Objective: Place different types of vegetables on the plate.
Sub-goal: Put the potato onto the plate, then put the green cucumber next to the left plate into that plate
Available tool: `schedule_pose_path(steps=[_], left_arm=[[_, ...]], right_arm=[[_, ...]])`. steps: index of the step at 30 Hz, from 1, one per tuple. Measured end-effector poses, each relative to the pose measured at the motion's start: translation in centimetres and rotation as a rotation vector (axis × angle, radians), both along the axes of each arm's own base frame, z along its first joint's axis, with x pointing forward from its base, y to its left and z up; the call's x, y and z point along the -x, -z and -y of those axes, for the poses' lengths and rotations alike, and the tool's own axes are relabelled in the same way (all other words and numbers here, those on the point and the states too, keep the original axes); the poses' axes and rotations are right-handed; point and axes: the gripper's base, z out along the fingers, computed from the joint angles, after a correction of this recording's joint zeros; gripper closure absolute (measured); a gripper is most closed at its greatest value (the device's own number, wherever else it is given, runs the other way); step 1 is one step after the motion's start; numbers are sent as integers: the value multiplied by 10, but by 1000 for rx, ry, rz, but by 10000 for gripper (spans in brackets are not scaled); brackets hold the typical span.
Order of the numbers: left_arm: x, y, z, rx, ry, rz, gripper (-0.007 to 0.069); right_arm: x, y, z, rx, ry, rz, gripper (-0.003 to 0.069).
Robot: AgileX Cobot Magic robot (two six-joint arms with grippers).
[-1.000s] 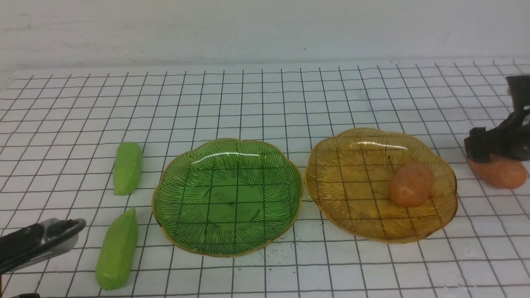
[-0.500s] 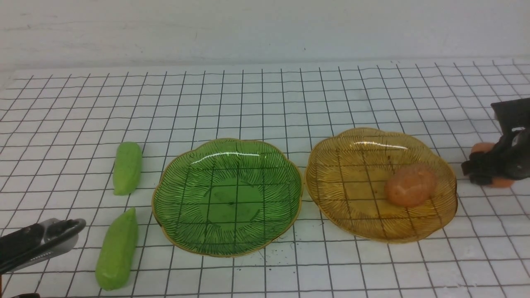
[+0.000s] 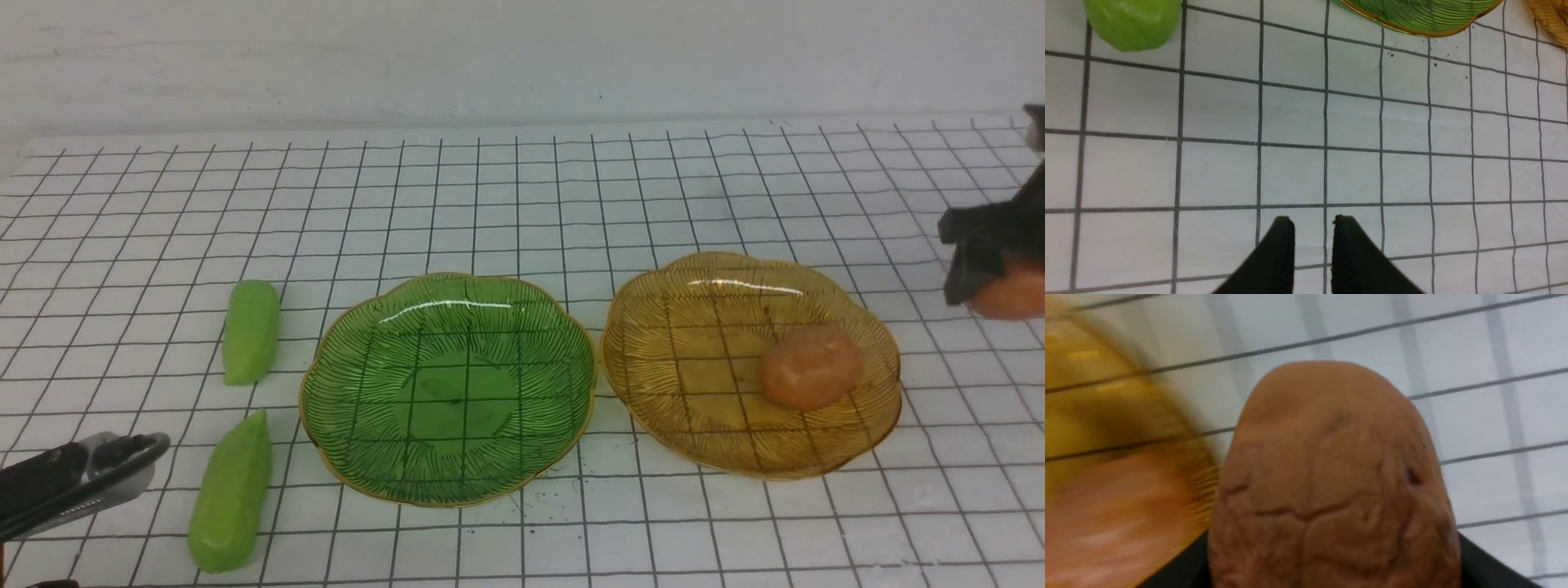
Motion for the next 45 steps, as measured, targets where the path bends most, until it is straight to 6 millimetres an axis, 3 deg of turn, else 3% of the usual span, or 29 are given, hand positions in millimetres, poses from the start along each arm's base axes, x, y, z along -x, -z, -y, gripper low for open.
schedule_pose_path(steps=[4, 8, 9, 13, 21, 26, 27, 30, 35, 36, 39, 42, 45], left_arm=[[0, 0, 0, 0, 1, -1, 502], [0, 0, 0, -1, 1, -2, 502], [0, 0, 0, -5, 2, -2, 502], [0, 1, -1, -24, 6, -1, 502], [0, 1, -2, -35, 8, 0, 484], [0, 1, -3, -43, 9, 0, 463], [0, 2, -3, -52, 11, 0, 449], [0, 1, -7, -103, 18, 11, 430], [-5, -11, -15, -195, -21, 43, 386], [-7, -18, -18, -224, -48, 62, 372], [-10, -27, -23, -265, -88, 86, 350], [-11, -34, -30, -310, -149, 101, 333], [-14, -33, -31, -311, -179, 94, 324]], right_arm=[[5, -16, -24, -184, -70, 50, 156], [10, -11, -54, -270, -156, 35, 156], [14, -6, -71, -280, -201, 11, 156], [19, 10, -106, -215, -324, -51, 156], [24, 44, -150, 4, -439, -164, 156], [25, 50, -156, 41, -423, -183, 109], [25, 51, -156, 45, -394, -187, 43], [26, 47, -155, 45, -374, -178, -15], [33, 20, -153, 36, -369, -109, -31], [39, 0, -151, 30, -368, -55, -32], [57, -33, -146, 20, -368, 30, -23], [99, -77, -134, 3, -366, 149, 24], [137, -105, -122, -7, -367, 240, 78]])
